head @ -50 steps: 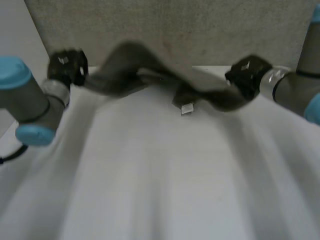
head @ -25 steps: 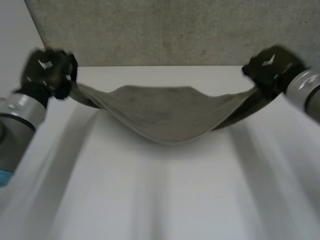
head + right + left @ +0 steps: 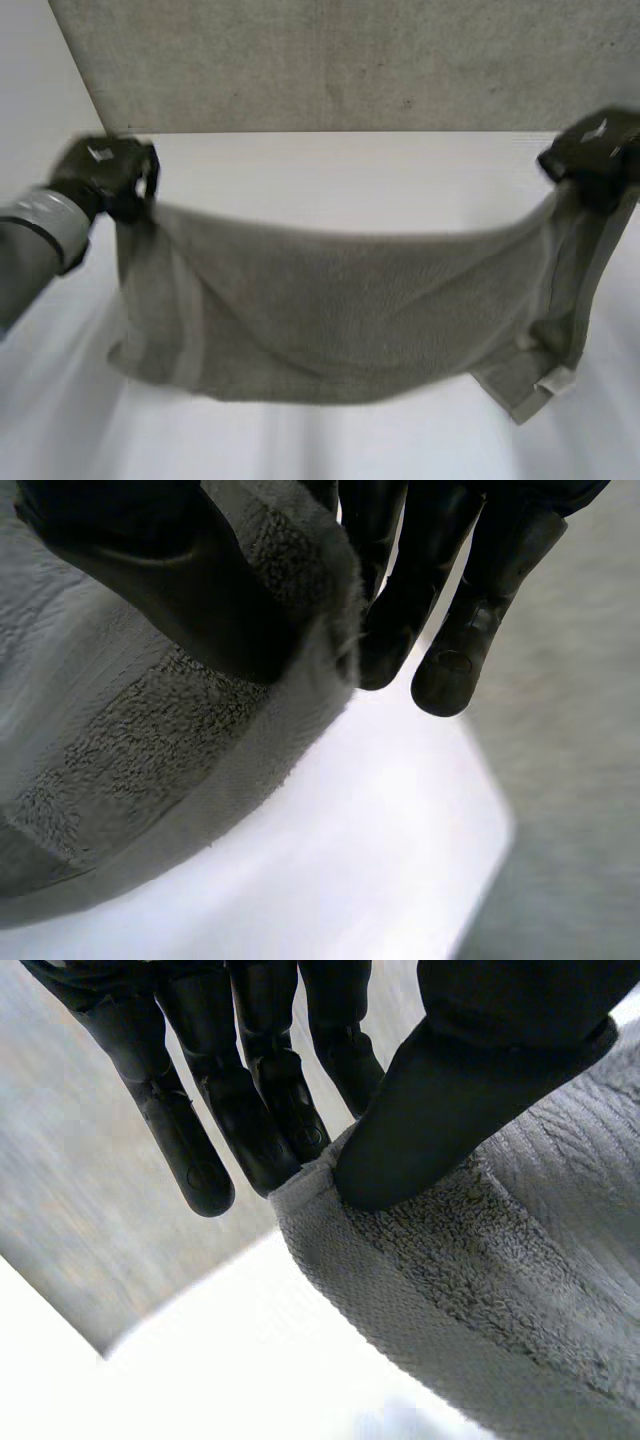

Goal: Fold the laundry

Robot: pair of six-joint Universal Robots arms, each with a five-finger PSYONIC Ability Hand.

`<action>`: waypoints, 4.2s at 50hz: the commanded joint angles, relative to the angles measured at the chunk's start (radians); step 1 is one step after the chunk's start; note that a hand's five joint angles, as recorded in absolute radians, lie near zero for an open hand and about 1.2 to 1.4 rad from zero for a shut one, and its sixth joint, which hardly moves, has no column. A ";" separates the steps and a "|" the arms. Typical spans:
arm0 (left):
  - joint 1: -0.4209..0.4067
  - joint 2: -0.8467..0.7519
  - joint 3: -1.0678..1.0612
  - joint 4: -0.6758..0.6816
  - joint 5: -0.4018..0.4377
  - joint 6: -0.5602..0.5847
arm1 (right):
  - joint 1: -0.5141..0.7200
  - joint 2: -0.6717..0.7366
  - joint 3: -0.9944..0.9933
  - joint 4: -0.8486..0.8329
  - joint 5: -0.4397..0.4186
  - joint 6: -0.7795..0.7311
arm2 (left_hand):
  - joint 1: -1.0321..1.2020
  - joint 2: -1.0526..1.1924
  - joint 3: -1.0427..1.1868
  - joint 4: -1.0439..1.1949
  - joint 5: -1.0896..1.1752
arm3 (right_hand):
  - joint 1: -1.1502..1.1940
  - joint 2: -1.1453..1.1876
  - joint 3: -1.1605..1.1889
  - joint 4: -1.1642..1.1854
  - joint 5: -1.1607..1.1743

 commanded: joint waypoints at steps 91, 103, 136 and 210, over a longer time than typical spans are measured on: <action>0.208 0.226 -0.454 0.324 0.173 -0.066 | -0.157 -0.204 0.525 -0.377 -0.137 -0.016 | 0.232 0.179 0.180 0.178 0.200 | 0.063 0.048 0.049 0.052 0.056; 0.125 -0.134 -0.220 0.318 0.132 -0.008 | -0.099 0.066 0.399 -0.389 -0.005 -0.102 | 0.232 0.179 0.180 0.178 0.200 | 0.063 0.048 0.049 0.052 0.056; -0.004 -0.535 0.271 0.312 -0.100 0.006 | 0.066 0.442 0.044 -0.825 0.181 -0.023 | -0.989 -1.043 -1.042 -1.044 -1.022 | -1.158 -1.173 -1.172 -1.169 -1.166; -0.023 -0.161 -0.312 0.531 -0.080 -0.023 | -0.206 0.265 0.549 -0.977 -0.118 0.398 | -0.989 -1.043 -1.042 -1.044 -1.022 | 0.063 0.048 0.049 0.052 0.056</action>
